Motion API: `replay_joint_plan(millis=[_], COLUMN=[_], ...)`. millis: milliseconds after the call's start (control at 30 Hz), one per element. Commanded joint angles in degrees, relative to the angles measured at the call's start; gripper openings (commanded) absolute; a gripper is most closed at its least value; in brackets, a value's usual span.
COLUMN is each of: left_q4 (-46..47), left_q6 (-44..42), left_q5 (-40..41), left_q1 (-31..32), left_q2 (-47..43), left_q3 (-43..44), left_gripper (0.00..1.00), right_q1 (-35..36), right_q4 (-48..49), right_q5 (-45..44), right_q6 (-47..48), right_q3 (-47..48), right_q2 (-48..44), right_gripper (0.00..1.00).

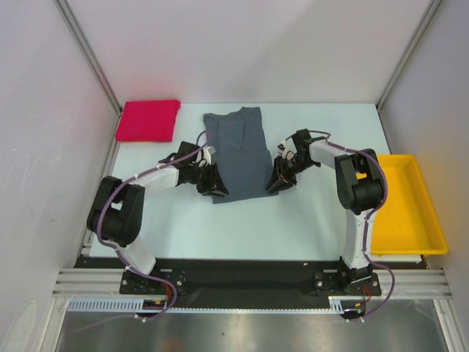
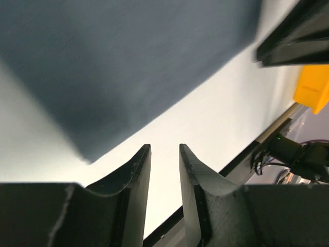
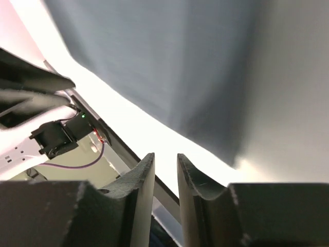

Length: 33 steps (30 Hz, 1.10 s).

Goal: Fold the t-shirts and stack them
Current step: Fold the tshirt

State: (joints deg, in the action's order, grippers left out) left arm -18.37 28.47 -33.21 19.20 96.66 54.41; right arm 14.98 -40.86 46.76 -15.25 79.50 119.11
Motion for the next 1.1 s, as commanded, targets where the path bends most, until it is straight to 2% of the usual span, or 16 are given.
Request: replay_joint_plan(millis=[0, 200, 433, 533, 667, 800, 933, 1033, 1067], left_q4=[2.54, 9.49, 8.88, 4.07, -1.21, -4.47, -5.63, 1.11, 3.67], left_q6=[1.32, 7.13, 5.37, 1.78, -2.71, -3.16, -0.27, 8.07, 13.40], left_q5=[-2.46, -5.90, -4.06, -0.99, 2.62, 3.93, 9.39, 11.24, 11.15], left_q1=[3.03, 6.90, 8.13, 8.05, 7.96, 7.96, 6.74, 3.92, 2.87], left_q2=[0.97, 11.08, 16.89, 16.72, 11.19, 2.58, -7.43, -15.78, -19.63], left_q3=[5.52, 11.59, 13.09, 14.05, 14.93, 13.80, 7.83, -4.61, -7.54], left_gripper=[0.34, 0.33, 0.33, 0.33, 0.37, 0.42, 0.46, 0.47, 0.47], right_q1=[3.21, 1.81, -2.50, -3.20, -3.56, -3.64, -4.00, -4.00, -4.08], right_q4=[2.01, 5.53, 2.55, 0.97, 0.08, 2.45, 13.76, 28.08, 31.42], right_q5=[0.96, 1.93, -0.09, -2.02, -4.40, -6.42, -7.74, -7.57, -7.74], right_q6=[-2.06, -4.80, -1.28, 0.39, 0.83, -2.85, -12.59, -24.80, -30.75], right_q3=[3.11, 4.17, 3.11, 2.15, 0.57, -3.99, -12.78, -21.56, -23.76], right_q2=[-2.04, 2.26, 3.33, 1.40, -2.72, -8.26, -15.30, -20.57, -21.54], right_gripper=[0.31, 0.34, 0.36, 0.38, 0.43, 0.52, 0.64, 0.70, 0.71])
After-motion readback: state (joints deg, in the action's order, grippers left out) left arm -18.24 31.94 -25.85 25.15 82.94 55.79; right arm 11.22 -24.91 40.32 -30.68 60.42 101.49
